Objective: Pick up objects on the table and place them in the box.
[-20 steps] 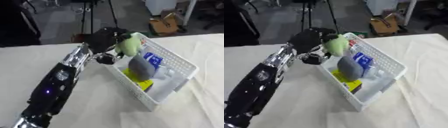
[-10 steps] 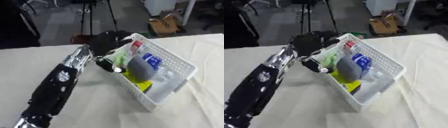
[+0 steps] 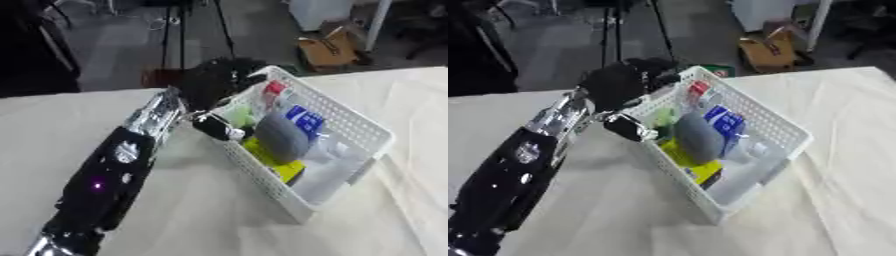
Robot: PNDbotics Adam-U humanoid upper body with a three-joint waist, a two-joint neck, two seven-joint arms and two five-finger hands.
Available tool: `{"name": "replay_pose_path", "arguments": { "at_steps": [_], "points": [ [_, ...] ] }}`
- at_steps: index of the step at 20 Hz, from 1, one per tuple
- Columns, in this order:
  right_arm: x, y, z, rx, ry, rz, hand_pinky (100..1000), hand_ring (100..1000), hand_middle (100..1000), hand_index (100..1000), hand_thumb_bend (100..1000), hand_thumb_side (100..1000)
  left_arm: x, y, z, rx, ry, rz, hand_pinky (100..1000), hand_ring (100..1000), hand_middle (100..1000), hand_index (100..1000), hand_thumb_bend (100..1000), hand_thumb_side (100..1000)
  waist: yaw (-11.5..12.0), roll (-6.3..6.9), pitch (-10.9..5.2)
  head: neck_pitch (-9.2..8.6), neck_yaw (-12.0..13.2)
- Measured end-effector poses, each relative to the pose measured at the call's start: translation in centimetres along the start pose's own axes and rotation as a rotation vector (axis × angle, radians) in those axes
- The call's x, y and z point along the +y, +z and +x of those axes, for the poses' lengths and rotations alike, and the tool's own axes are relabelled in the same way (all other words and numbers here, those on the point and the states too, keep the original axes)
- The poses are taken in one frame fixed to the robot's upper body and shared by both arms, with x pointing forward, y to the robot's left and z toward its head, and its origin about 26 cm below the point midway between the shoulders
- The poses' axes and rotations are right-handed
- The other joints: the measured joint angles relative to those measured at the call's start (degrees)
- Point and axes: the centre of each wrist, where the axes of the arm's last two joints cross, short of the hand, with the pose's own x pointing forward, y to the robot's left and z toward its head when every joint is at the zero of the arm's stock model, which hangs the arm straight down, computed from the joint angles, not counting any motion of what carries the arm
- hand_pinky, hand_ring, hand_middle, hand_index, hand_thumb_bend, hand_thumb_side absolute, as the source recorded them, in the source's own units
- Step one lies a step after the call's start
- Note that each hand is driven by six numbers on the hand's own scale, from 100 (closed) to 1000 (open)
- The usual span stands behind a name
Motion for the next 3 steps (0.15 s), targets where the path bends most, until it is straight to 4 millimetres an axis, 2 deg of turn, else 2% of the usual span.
{"name": "replay_pose_path", "arguments": {
  "at_steps": [1, 3],
  "points": [
    [0.0, 0.0, 0.0, 0.000, 0.001, -0.002, 773, 704, 615, 777, 100, 870, 0.9, 0.3, 0.0, 0.006, 0.038, 0.081, 784, 848, 933, 1000, 100, 670, 0.49, -0.01, -0.10, 0.04, -0.39],
    [-0.1, 0.0, 0.0, -0.001, 0.007, -0.006, 773, 704, 615, 778, 100, 872, 3.3, 1.5, -0.3, 0.019, 0.140, 0.258, 792, 847, 931, 1000, 100, 666, 1.30, -0.05, -0.60, 0.35, -1.30]
  ]
}}
